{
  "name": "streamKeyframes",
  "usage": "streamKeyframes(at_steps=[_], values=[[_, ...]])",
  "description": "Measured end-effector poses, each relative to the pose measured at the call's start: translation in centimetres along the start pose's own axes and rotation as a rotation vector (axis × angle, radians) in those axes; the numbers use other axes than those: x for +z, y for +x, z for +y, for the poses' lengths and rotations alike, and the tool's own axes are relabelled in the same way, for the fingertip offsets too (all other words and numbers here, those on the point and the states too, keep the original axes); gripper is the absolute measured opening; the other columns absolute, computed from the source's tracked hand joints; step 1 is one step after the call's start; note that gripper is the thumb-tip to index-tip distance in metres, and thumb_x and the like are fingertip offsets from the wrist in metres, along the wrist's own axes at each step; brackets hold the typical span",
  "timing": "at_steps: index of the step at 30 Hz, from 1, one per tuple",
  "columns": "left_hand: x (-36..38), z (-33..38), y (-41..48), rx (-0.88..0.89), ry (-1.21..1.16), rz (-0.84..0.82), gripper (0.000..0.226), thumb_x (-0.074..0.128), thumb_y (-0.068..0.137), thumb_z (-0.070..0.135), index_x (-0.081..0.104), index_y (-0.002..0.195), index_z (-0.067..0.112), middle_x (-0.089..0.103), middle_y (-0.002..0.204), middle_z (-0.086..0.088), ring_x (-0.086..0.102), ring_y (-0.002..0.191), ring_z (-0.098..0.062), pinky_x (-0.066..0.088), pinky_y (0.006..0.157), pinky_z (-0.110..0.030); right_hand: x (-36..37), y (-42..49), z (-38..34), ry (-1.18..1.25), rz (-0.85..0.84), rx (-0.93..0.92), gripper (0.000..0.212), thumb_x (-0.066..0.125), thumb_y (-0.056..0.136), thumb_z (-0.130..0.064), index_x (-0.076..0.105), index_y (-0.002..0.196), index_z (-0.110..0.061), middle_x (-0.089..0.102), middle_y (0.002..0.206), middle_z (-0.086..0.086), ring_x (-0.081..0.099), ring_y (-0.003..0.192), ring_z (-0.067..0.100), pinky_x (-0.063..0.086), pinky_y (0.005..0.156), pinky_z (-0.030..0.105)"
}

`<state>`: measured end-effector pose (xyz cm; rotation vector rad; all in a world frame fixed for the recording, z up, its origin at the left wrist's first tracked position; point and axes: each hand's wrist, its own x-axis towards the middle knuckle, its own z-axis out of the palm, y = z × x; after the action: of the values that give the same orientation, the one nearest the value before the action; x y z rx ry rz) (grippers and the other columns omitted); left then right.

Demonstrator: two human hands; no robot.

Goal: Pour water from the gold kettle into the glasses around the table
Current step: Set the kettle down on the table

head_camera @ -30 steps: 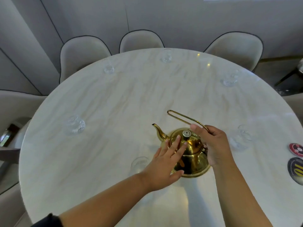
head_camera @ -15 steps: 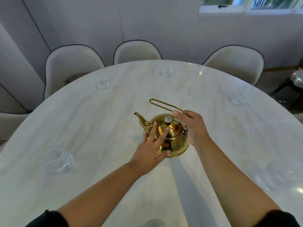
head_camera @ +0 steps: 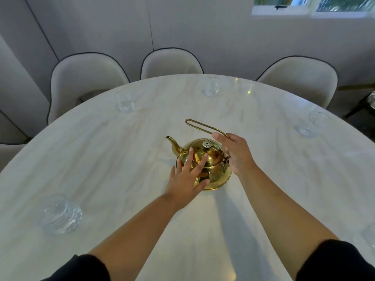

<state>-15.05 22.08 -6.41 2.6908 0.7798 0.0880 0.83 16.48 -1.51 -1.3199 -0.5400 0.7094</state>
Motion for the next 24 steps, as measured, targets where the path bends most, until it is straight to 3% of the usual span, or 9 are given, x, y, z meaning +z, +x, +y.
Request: streamKeyframes(at_steps=[5, 9, 13, 17, 20, 24], values=[[0.2, 0.0, 0.7, -0.003, 0.043, -0.015, 0.059, 0.027, 0.097, 0.051, -0.02, 0.134, 0.05, -0.023, 0.156, 0.001, 0.004, 0.144, -0.039, 0.005, 0.114, -0.051, -0.5, 0.9, 0.6, -0.003, 0.018, 0.017, 0.056, 0.076, 0.076, -0.021, 0.031, 0.042, -0.023, 0.025, 0.04, -0.008, 0.024, 0.04, 0.009, 0.033, 0.061, 0.026], [0.7, 0.0, 1.4, -0.026, 0.055, 0.02, 0.058, 0.025, 0.097, 0.051, -0.02, 0.134, 0.05, -0.02, 0.157, 0.0, 0.009, 0.143, -0.038, 0.009, 0.113, -0.053, -0.5, 1.4, 0.6, -0.006, 0.009, 0.022, 0.052, 0.075, 0.076, -0.021, 0.031, 0.049, -0.019, 0.026, 0.04, -0.009, 0.025, 0.039, 0.008, 0.034, 0.062, 0.025], [1.0, 0.1, 1.4, -0.051, 0.037, 0.044, 0.057, 0.024, 0.098, 0.05, -0.021, 0.132, 0.051, -0.019, 0.157, 0.001, 0.008, 0.144, -0.036, 0.01, 0.114, -0.052, -0.5, 1.8, 0.6, -0.052, -0.035, 0.022, 0.051, 0.079, 0.064, -0.034, 0.032, 0.051, -0.02, 0.025, 0.042, -0.009, 0.022, 0.044, 0.011, 0.032, 0.065, 0.028], [1.1, 0.3, 1.4, -0.057, 0.008, 0.048, 0.056, 0.024, 0.098, 0.049, -0.02, 0.132, 0.053, -0.02, 0.157, 0.002, 0.005, 0.144, -0.035, 0.007, 0.114, -0.053, -0.8, 2.1, 0.7, -0.085, -0.035, 0.0, 0.049, 0.077, 0.072, -0.032, 0.033, 0.054, -0.02, 0.025, 0.044, -0.009, 0.022, 0.046, 0.01, 0.032, 0.059, 0.024], [1.0, 0.2, 1.4, -0.062, 0.009, 0.038, 0.057, 0.024, 0.098, 0.049, -0.016, 0.137, 0.052, -0.021, 0.156, 0.003, 0.005, 0.145, -0.035, 0.007, 0.114, -0.054, -0.8, 2.2, 1.2, -0.129, -0.003, -0.03, 0.046, 0.076, 0.073, -0.037, 0.037, 0.057, -0.02, 0.029, 0.048, -0.008, 0.028, 0.048, 0.009, 0.034, 0.056, 0.021], [0.8, 0.1, 1.5, -0.063, 0.016, 0.014, 0.057, 0.025, 0.099, 0.048, -0.014, 0.141, 0.05, -0.022, 0.156, 0.004, 0.003, 0.145, -0.035, 0.005, 0.113, -0.057, -1.0, 1.8, 1.8, -0.248, 0.005, -0.082, 0.041, 0.072, 0.076, -0.046, 0.048, 0.066, -0.014, 0.041, 0.058, -0.001, 0.041, 0.06, 0.013, 0.04, 0.066, 0.025]])
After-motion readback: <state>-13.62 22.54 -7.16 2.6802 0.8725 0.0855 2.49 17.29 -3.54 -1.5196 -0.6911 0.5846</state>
